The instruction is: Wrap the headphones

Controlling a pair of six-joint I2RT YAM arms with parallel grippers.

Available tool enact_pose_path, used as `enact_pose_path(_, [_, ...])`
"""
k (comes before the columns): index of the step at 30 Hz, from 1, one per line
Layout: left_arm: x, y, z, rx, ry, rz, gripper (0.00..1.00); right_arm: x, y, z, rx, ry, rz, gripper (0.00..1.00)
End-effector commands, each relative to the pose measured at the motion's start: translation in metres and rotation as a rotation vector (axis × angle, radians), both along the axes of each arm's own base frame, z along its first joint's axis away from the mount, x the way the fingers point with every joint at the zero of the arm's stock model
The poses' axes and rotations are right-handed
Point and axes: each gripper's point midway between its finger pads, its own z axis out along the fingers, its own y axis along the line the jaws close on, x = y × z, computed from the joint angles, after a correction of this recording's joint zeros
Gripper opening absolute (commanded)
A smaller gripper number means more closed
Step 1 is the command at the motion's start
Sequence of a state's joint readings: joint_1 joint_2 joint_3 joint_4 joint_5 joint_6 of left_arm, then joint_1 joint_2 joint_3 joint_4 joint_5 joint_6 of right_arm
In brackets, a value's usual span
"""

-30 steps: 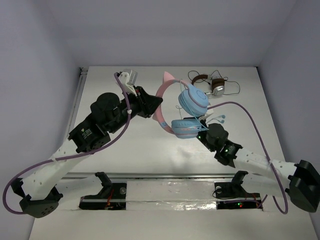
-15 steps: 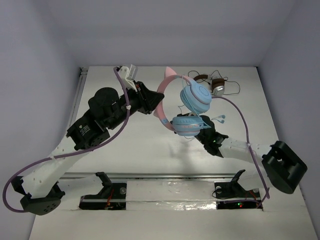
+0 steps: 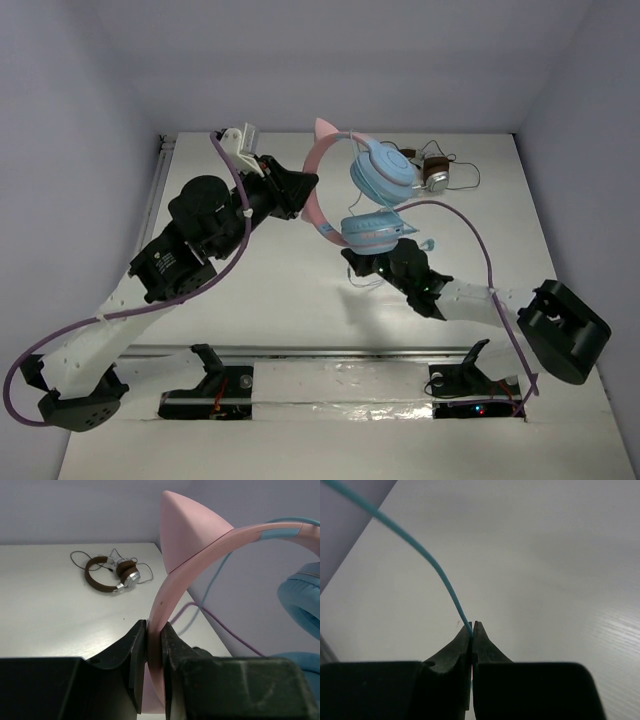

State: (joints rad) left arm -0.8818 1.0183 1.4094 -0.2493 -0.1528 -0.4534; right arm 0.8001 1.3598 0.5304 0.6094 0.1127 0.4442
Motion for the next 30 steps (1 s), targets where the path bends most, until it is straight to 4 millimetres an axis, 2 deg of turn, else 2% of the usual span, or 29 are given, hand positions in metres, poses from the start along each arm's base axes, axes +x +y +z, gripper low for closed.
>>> enact_pose_path(1, [0.004,0.034,0.063,-0.250,-0.113,0.138,0.00,-0.016,0.010,0.027,0.099,-0.016,0.037,0.00])
enact_pose_path(2, [0.007,0.035,0.056,-0.253,-0.106,0.159,0.00,-0.022,0.012,0.027,0.112,0.002,0.045,0.00])
enact_pose_path(4, [0.011,0.048,0.061,-0.296,-0.122,0.222,0.00,-0.037,0.012,0.026,0.109,0.029,0.064,0.00])
enact_pose_path(5, [0.016,0.048,0.051,-0.296,-0.108,0.246,0.00,-0.044,0.014,0.025,0.108,0.048,0.062,0.00])
enact_pose_path(7, [0.021,0.061,0.052,-0.337,-0.115,0.316,0.00,-0.055,0.014,0.021,0.084,0.070,0.065,0.00])
enact_pose_path(8, [0.025,0.063,0.041,-0.335,-0.101,0.345,0.00,-0.061,0.009,0.021,0.057,0.079,0.053,0.00])
enact_pose_path(9, [0.031,0.074,0.038,-0.355,-0.099,0.417,0.00,-0.074,0.013,0.021,0.046,0.094,0.071,0.00])
enact_pose_path(10, [0.031,0.083,0.037,-0.371,-0.102,0.451,0.00,-0.082,0.009,0.013,0.004,0.124,0.070,0.00])
enact_pose_path(11, [0.035,0.087,0.023,-0.359,-0.091,0.489,0.00,-0.087,0.008,0.026,0.025,0.117,0.064,0.00])
enact_pose_path(12, [0.037,0.100,0.023,-0.361,-0.109,0.561,0.00,-0.098,0.011,0.029,0.018,0.128,0.085,0.00])
enact_pose_path(13, [0.038,0.107,0.018,-0.360,-0.102,0.593,0.00,-0.106,0.006,0.022,-0.026,0.158,0.090,0.00])
enact_pose_path(15, [0.044,0.114,0.001,-0.323,-0.093,0.665,0.00,-0.114,0.009,0.043,-0.028,0.149,0.093,0.00])
enact_pose_path(16, [0.048,0.114,-0.008,-0.301,-0.080,0.683,0.00,-0.129,0.005,0.033,-0.109,0.175,0.109,0.00])
enact_pose_path(17, [0.051,0.113,-0.019,-0.279,-0.062,0.701,0.00,-0.127,0.001,0.038,-0.132,0.159,0.076,0.00])
enact_pose_path(18, [0.052,0.116,-0.028,-0.252,-0.049,0.726,0.00,-0.129,0.005,0.058,-0.124,0.146,0.076,0.00])
enact_pose_path(20, [0.055,0.116,-0.048,-0.219,-0.022,0.748,0.00,-0.141,0.002,0.061,-0.196,0.146,0.078,0.00])
enact_pose_path(25, [0.058,0.125,-0.087,-0.123,0.019,0.823,0.00,-0.157,0.006,0.093,-0.231,0.128,0.100,0.00])
enact_pose_path(26, [0.058,0.126,-0.096,-0.111,0.033,0.830,0.00,-0.160,0.003,0.094,-0.252,0.129,0.099,0.00])
enact_pose_path(28, [0.057,0.126,-0.110,-0.085,0.050,0.830,0.00,-0.168,0.007,0.101,-0.257,0.125,0.126,0.00])
enact_pose_path(30, [0.057,0.123,-0.132,-0.058,0.074,0.816,0.00,-0.175,0.011,0.110,-0.279,0.115,0.157,0.00])
